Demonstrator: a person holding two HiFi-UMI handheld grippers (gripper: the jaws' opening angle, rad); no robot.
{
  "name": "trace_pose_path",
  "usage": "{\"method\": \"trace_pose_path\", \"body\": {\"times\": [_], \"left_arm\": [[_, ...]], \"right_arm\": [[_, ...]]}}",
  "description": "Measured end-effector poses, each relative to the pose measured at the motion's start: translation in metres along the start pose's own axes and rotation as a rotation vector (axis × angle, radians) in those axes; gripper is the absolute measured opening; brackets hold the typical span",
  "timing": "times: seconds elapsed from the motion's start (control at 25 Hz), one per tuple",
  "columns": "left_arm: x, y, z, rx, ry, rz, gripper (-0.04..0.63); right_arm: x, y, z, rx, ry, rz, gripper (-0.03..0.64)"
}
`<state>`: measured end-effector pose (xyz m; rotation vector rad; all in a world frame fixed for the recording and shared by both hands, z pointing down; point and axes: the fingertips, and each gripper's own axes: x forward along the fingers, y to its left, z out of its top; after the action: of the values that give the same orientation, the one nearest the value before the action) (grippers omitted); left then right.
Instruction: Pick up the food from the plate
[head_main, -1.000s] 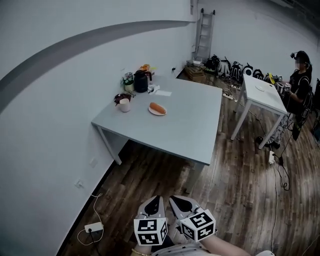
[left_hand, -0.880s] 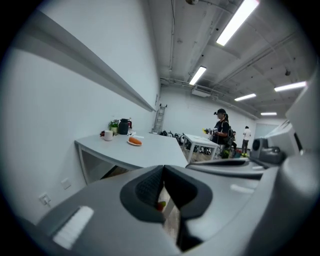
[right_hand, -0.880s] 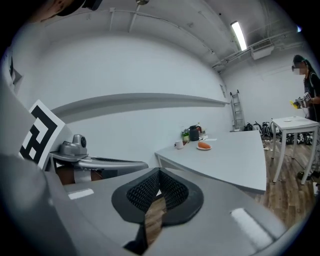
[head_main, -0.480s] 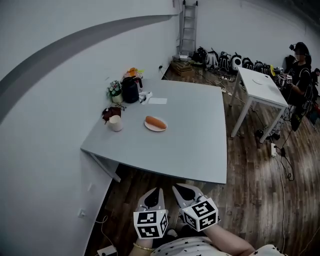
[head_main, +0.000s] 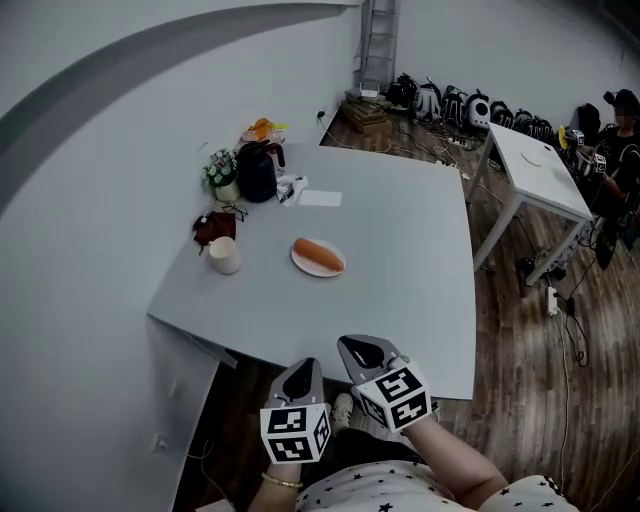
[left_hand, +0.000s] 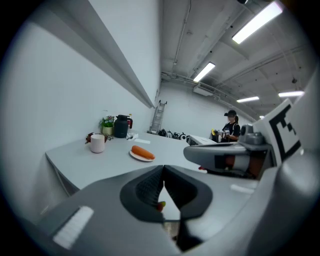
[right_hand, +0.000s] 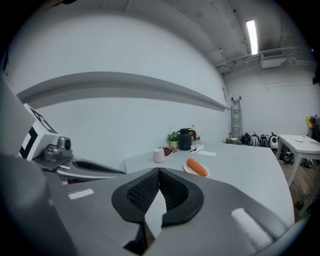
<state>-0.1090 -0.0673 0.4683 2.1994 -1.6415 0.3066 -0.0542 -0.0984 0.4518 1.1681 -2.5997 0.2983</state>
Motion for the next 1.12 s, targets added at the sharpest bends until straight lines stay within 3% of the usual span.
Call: {"method": "trace_pose_path", "body": {"times": [0.24,0.36,0.48,0.64,0.88,1.12], "left_arm": [[0.072,0.051,0.028,-0.028,0.045,0.021,0.008],[0.109,0.070,0.042,-0.051,0.058,0.017,0.008],[0.144,0.082,0.049,-0.064,0.080,0.008,0.008],[0.180,0.089,0.047,-0.053,0.129,-0.006,0.008],[0.213,0.095,0.033,-0.074,0.198,-0.016,0.008],[0.228,0.097,0.021,-0.087,0.239,-0.019,0.008]], "right_arm": [[0.092,-0.064,0.017,-0.081,0.109,0.012,0.000],[0.139,-0.093,0.014,-0.142,0.205,0.046,0.080],[0.186,-0.122,0.006,-0.196,0.302,0.060,0.103],[0.246,-0.155,-0.016,-0.262,0.458,0.079,0.198],[0.316,-0.187,-0.047,-0.267,0.614,0.089,0.221],[0.345,-0.192,-0.077,-0.279,0.764,0.167,0.222]]}}
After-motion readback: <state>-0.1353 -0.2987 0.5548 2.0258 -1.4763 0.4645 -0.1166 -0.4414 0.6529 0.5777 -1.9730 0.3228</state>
